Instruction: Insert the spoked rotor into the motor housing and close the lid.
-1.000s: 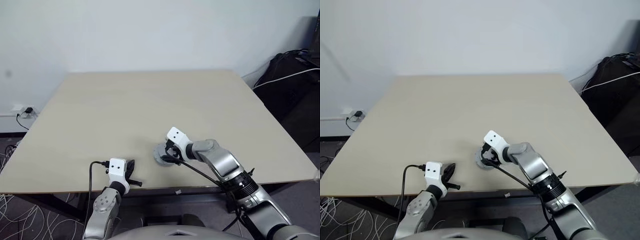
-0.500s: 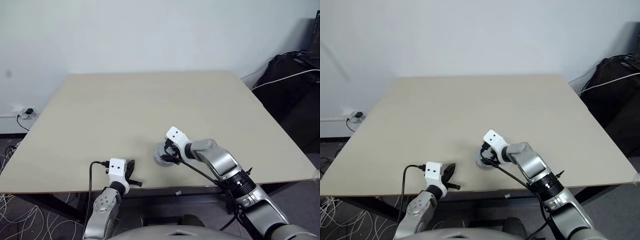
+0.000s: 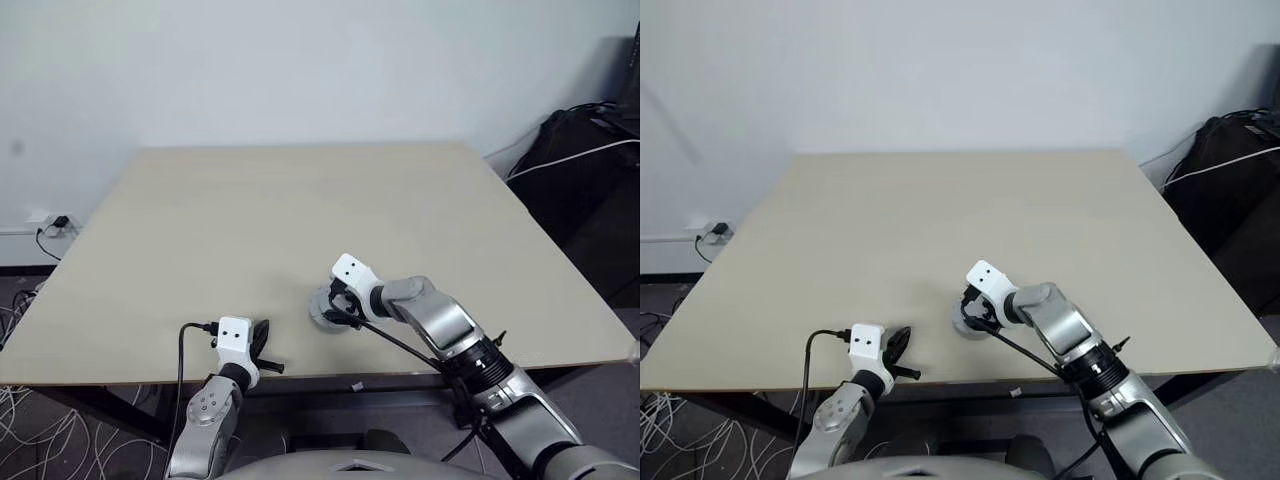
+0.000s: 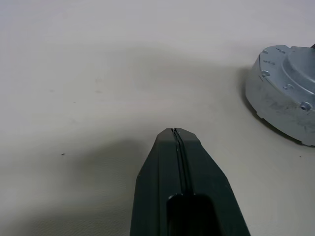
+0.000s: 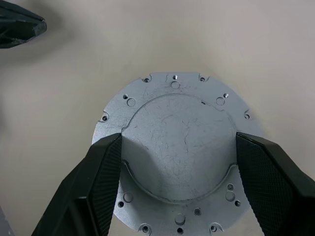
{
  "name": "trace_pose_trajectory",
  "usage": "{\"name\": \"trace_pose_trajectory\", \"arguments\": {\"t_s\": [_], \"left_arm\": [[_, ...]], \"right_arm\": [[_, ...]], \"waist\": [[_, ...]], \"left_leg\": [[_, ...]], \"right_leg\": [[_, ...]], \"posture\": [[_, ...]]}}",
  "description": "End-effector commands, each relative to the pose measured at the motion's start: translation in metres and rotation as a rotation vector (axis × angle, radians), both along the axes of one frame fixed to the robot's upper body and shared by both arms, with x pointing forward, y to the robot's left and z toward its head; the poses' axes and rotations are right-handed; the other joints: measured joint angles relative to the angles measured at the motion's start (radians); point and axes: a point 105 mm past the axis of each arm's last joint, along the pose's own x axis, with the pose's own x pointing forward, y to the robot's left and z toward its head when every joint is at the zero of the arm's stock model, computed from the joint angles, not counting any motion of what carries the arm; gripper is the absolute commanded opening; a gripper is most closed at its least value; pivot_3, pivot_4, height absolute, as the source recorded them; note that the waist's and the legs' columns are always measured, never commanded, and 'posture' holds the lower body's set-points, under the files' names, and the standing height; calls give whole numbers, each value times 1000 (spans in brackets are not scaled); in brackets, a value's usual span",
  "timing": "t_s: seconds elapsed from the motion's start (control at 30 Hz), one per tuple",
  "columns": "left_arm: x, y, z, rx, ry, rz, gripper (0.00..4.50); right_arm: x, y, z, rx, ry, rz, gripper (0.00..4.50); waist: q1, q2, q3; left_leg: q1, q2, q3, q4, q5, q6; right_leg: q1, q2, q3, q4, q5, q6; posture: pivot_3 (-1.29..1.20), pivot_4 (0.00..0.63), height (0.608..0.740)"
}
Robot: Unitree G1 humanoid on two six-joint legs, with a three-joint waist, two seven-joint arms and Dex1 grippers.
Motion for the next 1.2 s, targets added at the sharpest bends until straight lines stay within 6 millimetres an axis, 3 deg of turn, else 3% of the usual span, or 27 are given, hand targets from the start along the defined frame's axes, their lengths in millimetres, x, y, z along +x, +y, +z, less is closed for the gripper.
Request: {"name": "trace_pose_trajectory", "arguments": {"t_s": [0.03,0.2,0.3,0.47,0.6,0.77,1.2], "left_arm": [[7,0,13,-16,-57,7,0],[12,-1,17,-11,-79,-15,0],[31,-4,26,-30,-99,-39,0],[74,-27,59,-147,-102,-143,0],[88,-42,65,-231,22,-225,0],[95,-53,60,-282,222,-324,0],[90,-60,54,-233,405,-446,0]], "right_arm": [[-9,-25,-27,-125,96,-56,3212],[-10,-21,-25,-98,99,-45,3212],[-11,-17,-25,-92,99,-35,3212],[-12,-12,-24,-78,93,-29,3212],[-12,-9,-23,-65,88,-30,3212],[-14,-6,-23,-53,86,-30,3212],[-14,-5,-21,-42,76,-39,3212]], "waist": [[1,0,0],[1,0,1],[3,0,1],[-1,-1,1],[-9,-2,1],[-15,-3,2],[-16,-6,4]], "left_leg": [[0,0,0,0,0,0],[0,0,0,0,0,0],[0,0,0,0,0,0],[0,0,-1,0,1,-1],[0,-1,-2,-1,2,3],[1,0,-4,-2,3,4],[1,0,-6,-3,1,-1]], "right_leg": [[0,0,0,0,0,0],[0,0,0,0,0,0],[0,0,-1,0,0,0],[1,1,-2,0,3,5],[0,2,-1,0,5,1],[0,4,-1,0,5,1],[0,4,-1,0,5,0]], "posture": [[0,0,740],[0,0,740],[0,0,740],[0,0,740],[0,0,740],[0,0,740],[0,0,740]]}}
